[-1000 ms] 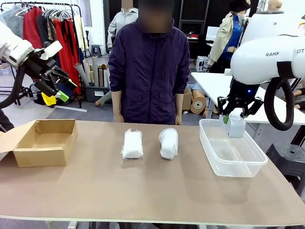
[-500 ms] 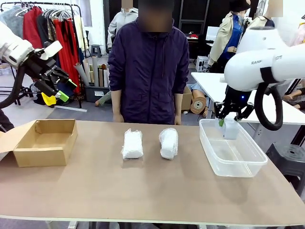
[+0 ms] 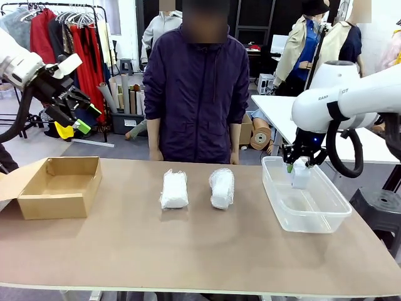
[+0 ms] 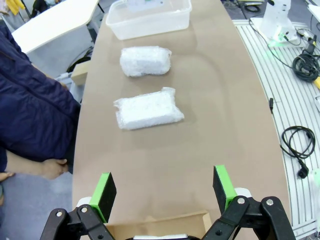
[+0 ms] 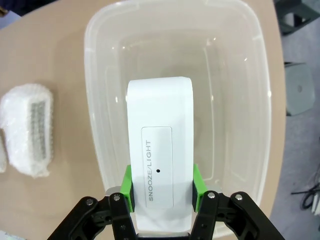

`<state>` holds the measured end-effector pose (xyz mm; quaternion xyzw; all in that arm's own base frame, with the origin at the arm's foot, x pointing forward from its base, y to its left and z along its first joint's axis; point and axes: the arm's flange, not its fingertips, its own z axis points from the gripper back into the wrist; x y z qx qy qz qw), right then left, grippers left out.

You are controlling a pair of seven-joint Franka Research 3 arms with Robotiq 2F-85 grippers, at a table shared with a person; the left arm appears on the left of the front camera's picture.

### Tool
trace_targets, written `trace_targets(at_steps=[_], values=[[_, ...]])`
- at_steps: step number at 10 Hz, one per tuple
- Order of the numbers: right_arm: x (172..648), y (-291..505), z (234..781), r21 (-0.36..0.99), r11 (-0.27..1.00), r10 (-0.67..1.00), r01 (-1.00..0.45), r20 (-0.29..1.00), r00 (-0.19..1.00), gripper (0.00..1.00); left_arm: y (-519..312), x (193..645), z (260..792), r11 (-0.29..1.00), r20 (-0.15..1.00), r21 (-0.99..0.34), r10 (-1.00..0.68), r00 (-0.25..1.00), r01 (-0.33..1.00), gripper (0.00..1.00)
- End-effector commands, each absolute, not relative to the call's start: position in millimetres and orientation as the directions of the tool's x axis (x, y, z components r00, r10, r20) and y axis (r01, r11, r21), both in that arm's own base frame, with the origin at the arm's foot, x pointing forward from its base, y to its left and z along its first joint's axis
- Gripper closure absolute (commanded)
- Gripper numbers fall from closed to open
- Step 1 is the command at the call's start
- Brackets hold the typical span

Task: Separate and place wrapped and unwrapped clocks.
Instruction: If the picked Digital clock is wrapped, place it in the Package Box ; if not, place it in the Organizing box.

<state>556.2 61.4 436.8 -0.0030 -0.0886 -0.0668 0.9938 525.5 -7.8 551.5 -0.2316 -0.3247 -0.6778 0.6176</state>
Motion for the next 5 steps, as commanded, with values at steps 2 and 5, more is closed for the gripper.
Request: trace_targets(at_steps=[2,5], values=[[569.2,51.0,410.1,0.015,0.99,-0.137,0.137,0.223,0.965,1.0,-7.3,521.4,552.4,-0.027,0.714,0.151,-0.689,-0.128,0.988,0.0],[571.8,43.6,379.0,-0.01,0.989,-0.144,0.148,0.178,0.973,1.0,-7.3,521.4,552.4,-0.027,0.714,0.151,-0.689,-0.128,0.988,0.0]])
